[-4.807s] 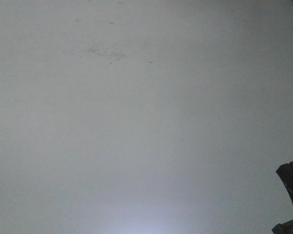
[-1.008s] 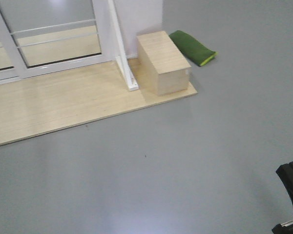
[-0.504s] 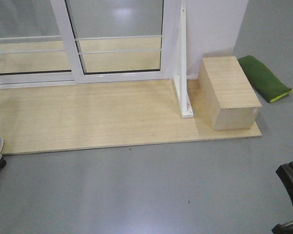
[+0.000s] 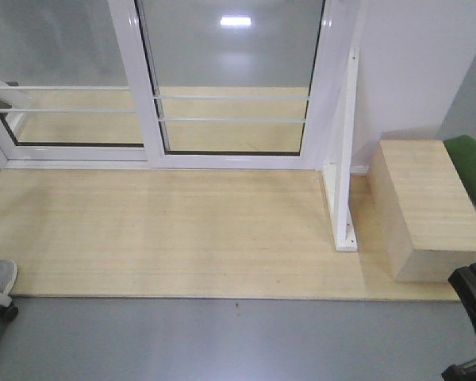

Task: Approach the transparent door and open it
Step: 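Align the base in front of the door near its silver handle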

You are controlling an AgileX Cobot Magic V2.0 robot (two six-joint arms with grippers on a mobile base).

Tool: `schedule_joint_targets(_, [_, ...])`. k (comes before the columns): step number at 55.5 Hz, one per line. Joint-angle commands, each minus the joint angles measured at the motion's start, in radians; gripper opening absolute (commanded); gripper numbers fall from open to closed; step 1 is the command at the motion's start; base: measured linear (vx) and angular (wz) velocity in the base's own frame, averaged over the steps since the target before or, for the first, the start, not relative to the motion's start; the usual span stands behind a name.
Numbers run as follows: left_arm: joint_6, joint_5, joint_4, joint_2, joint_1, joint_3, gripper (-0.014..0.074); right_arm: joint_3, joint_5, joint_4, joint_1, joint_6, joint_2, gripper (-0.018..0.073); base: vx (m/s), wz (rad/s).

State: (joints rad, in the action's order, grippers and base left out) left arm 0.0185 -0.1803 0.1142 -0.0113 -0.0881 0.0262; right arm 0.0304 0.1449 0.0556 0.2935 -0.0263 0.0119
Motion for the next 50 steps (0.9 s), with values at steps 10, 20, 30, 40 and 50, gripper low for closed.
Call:
schedule_joint_targets(10, [0.0, 0.086, 0.011, -0.014, -0.001, -0.02, 0.0, 0.001, -0.084, -0.002, -0.008, -0.004, 0.013, -0.0001, 0.56, 0.2])
schedule_joint_targets(20, [0.0, 0.086, 0.011, -0.014, -0.001, -0.02, 0.0, 0.001, -0.084, -0.002, -0.008, -0.004, 0.013, -0.0001, 0.55, 0.14])
schedule_joint_targets(30, [0.0, 0.086, 0.011, -0.014, -0.001, -0.02, 0.0, 0.001, -0.084, -0.002, -0.008, -0.004, 0.013, -0.0001, 0.52, 0.04])
schedule_joint_targets(40, [0.0, 0.086, 0.011, -0.014, -0.001, -0.02, 0.0, 0.001, -0.084, -0.002, -0.008, -0.004, 0.013, -0.0001, 0.47, -0.06])
schedule_joint_targets(50, [0.0, 0.086, 0.011, -0.014, -0.001, -0.02, 0.0, 0.001, -0.084, -0.002, -0.008, -0.004, 0.013, -0.0001, 0.39, -0.14])
